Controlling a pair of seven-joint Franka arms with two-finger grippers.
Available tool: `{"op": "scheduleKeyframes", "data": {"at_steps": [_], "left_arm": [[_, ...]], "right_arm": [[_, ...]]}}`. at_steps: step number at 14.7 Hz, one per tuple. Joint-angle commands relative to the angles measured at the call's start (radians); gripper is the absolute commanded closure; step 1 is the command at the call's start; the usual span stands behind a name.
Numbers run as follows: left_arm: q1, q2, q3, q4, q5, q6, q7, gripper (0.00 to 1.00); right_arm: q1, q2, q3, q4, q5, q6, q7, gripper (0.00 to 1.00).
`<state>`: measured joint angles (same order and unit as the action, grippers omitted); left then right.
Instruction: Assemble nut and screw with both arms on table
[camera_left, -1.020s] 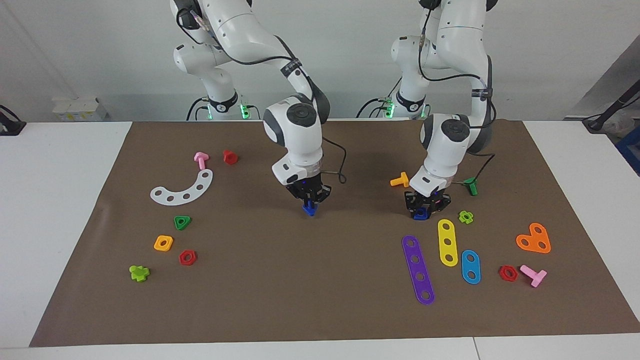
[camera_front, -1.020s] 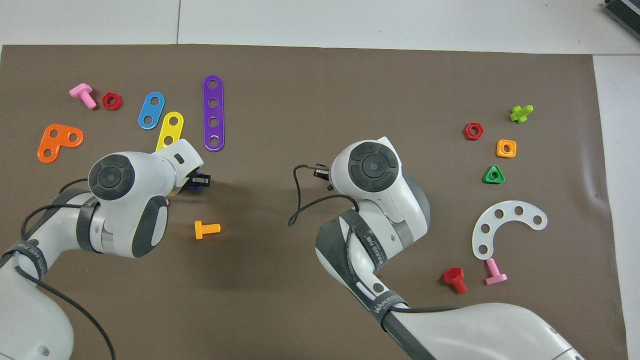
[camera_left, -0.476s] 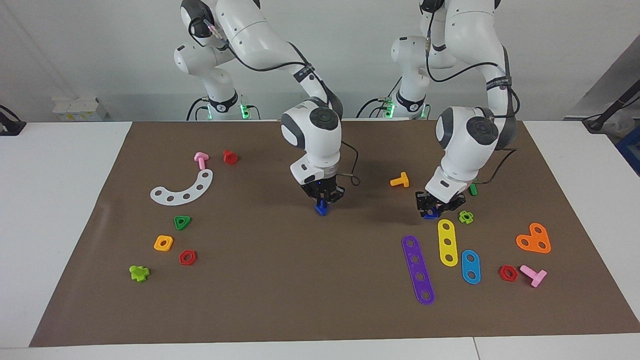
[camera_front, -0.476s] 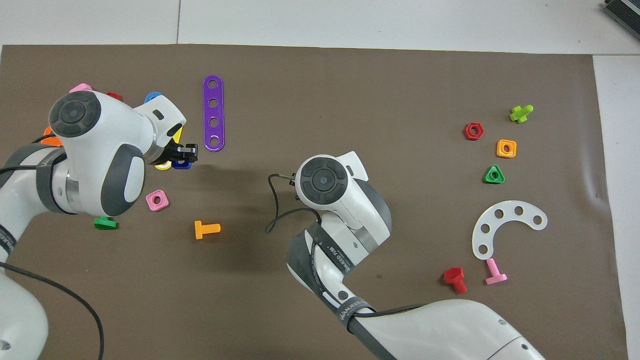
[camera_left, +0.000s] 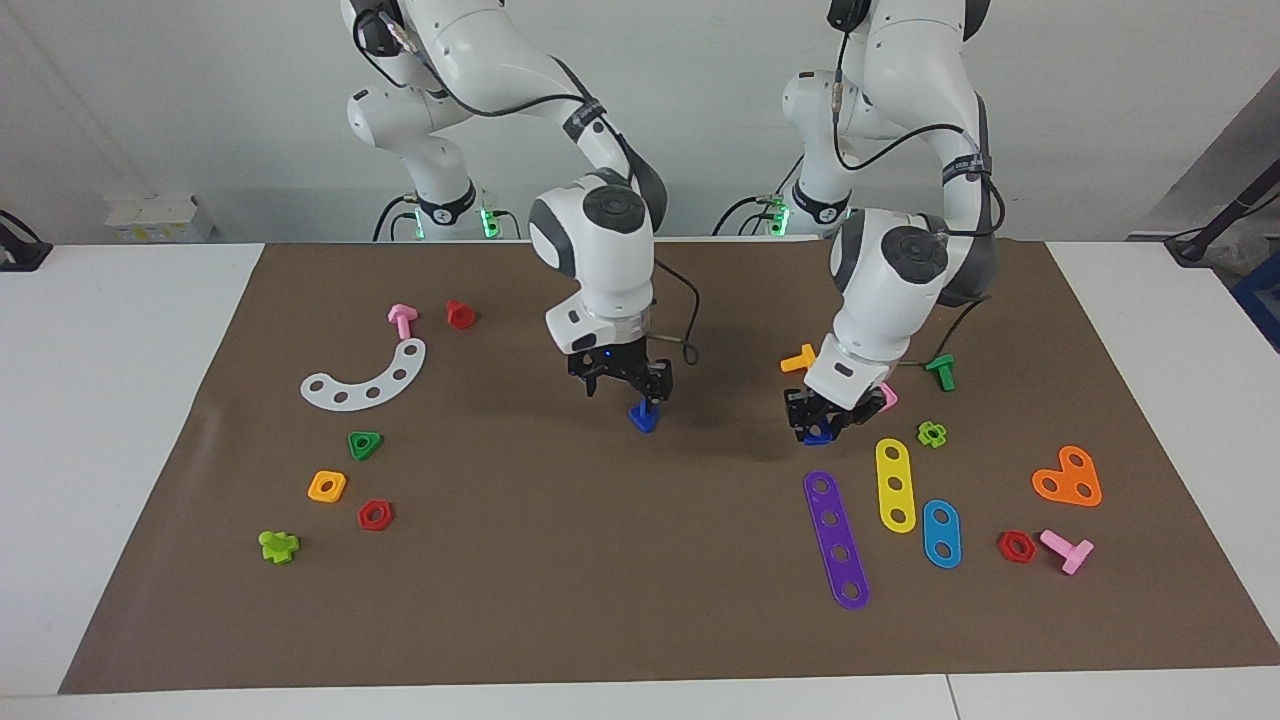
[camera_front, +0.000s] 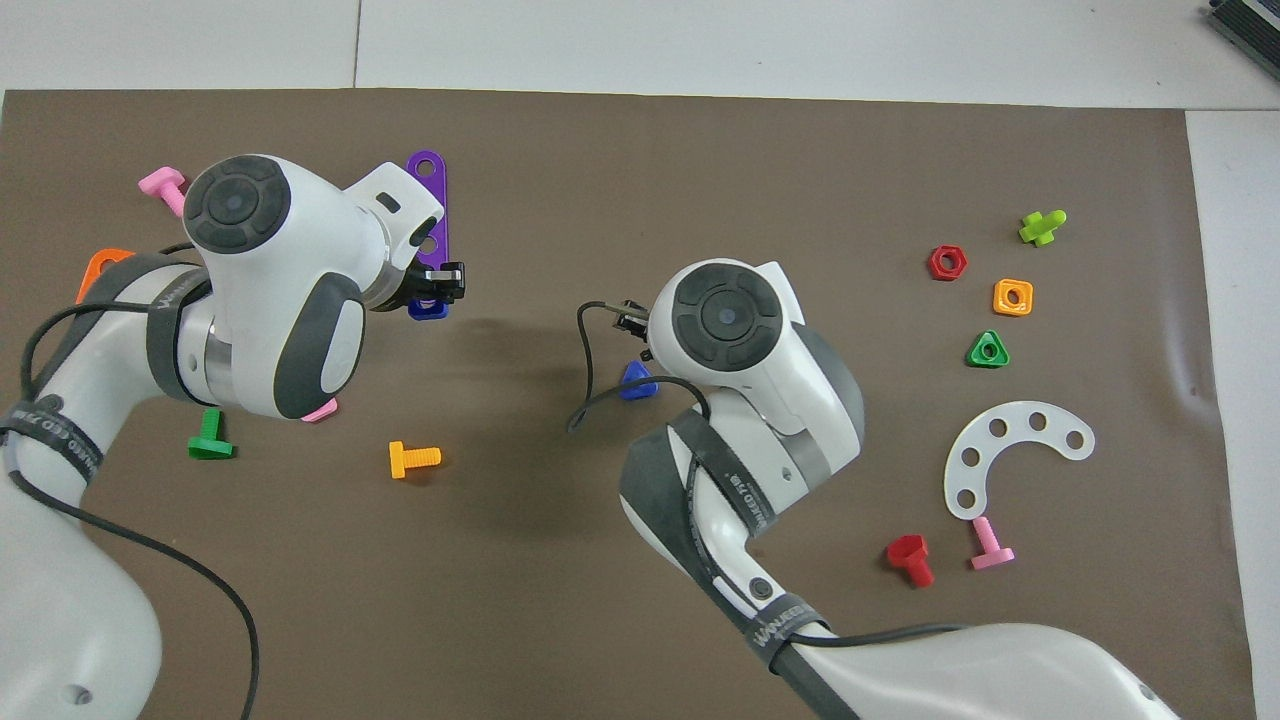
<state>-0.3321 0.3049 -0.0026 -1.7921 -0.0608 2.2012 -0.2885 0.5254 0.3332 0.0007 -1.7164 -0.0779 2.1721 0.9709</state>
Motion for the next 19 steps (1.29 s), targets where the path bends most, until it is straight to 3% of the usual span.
{"op": "scheduleKeyframes", "data": {"at_steps": [1, 5, 10, 12, 14, 19], "left_arm": [[-0.051, 0.033, 0.013, 0.066, -0.034, -0.038, -0.032, 1.0], [-0.128, 0.063, 0.012, 0.135, -0.057, -0.061, -0.161, 1.0], [-0.246, 0.098, 0.01, 0.14, -0.105, -0.028, -0.267, 1.0], [-0.3, 0.118, 0.01, 0.142, -0.128, 0.003, -0.296, 1.0], [-0.355, 0.137, 0.012, 0.128, -0.125, 0.049, -0.333, 1.0], [-0.344, 0.154, 0.019, 0.134, -0.108, 0.022, -0.333, 1.0]], "right_arm": [[-0.102, -0.137, 0.012, -0.084, 0.0, -0.049, -0.105, 0.0], [-0.25, -0.284, 0.012, -0.144, 0.07, -0.144, -0.326, 0.0], [-0.421, -0.376, 0.007, -0.141, 0.095, -0.265, -0.598, 0.0], [-0.461, -0.385, 0.001, -0.121, 0.095, -0.297, -0.702, 0.0], [-0.498, -0.369, -0.001, -0.036, 0.093, -0.374, -0.768, 0.0], [-0.542, -0.298, -0.001, 0.161, 0.095, -0.535, -0.845, 0.0]]}}
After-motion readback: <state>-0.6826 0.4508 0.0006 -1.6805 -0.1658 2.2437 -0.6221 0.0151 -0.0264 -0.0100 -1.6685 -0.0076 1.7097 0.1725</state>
